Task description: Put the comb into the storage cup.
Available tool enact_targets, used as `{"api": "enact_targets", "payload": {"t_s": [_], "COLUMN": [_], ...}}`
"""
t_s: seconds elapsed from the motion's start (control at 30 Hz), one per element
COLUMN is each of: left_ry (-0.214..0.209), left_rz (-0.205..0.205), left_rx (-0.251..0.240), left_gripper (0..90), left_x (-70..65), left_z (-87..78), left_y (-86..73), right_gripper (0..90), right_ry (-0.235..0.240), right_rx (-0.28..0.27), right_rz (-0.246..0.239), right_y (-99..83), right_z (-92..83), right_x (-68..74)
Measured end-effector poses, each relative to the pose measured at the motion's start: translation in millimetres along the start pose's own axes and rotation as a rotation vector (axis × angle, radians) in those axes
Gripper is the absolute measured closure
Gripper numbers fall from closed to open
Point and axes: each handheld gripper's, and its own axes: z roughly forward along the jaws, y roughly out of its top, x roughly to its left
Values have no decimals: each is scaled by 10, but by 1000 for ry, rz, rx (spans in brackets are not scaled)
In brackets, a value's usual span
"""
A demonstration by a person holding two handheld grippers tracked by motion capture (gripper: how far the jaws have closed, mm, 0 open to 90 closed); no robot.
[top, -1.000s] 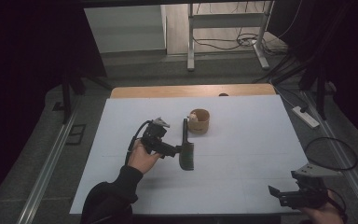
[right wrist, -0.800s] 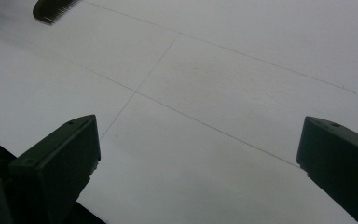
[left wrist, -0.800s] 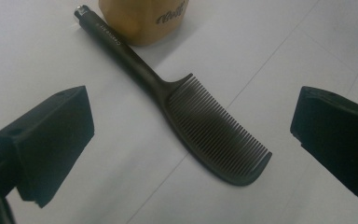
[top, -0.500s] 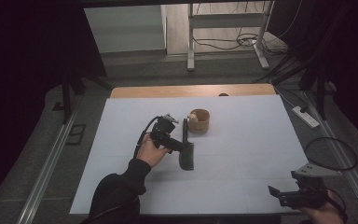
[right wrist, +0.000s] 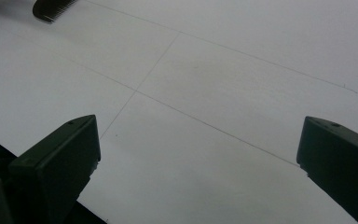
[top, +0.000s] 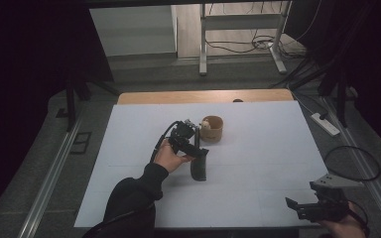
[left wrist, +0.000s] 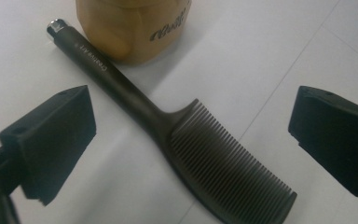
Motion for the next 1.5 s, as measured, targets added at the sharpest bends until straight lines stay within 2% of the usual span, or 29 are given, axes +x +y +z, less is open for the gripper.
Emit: {"api": "enact_targets", "payload": {"t_s": [0.13, 0.23, 0.37, 0.5, 0.6, 0.63, 0.8, 0.93, 1.2, 1.3, 1.5], "left_ry": [-2, 12, 21, 0, 7, 13, 18, 32, 81, 97, 102], "left_rz": [9, 20, 20, -2, -4, -5, -3, 15, 53, 45, 37], "left_rx": [3, 2, 11, 24, 44, 44, 54, 73, 118, 120, 131], "left_gripper": [64, 176, 393, 659, 851, 885, 887, 886, 887, 887, 887], "left_x": [3, -7, -8, 17, 28, 30, 42, 38, 19, 41, 105], "left_z": [59, 95, 126, 159, 189, 203, 275, 354, 492, 506, 497], "left_y": [39, 61, 88, 107, 112, 111, 112, 136, 167, 159, 116], "right_gripper": [0, 0, 0, 0, 0, 0, 0, 0, 3, 4, 6], "right_ry": [0, 1, 2, 3, 3, 4, 5, 6, 8, 8, 9], "right_rx": [0, 0, 0, 2, 2, 2, 4, 6, 4, 3, 5], "right_rz": [-1, -1, -2, -2, -3, -3, -5, -6, -6, -6, -8], "right_y": [0, -1, -1, -1, -1, -1, -1, 0, -2, -4, -4], "right_z": [0, 0, 0, 1, 2, 2, 4, 4, 2, 1, 0], "right_x": [0, 1, 1, 0, 0, 0, 1, 0, -1, 0, 3]}}
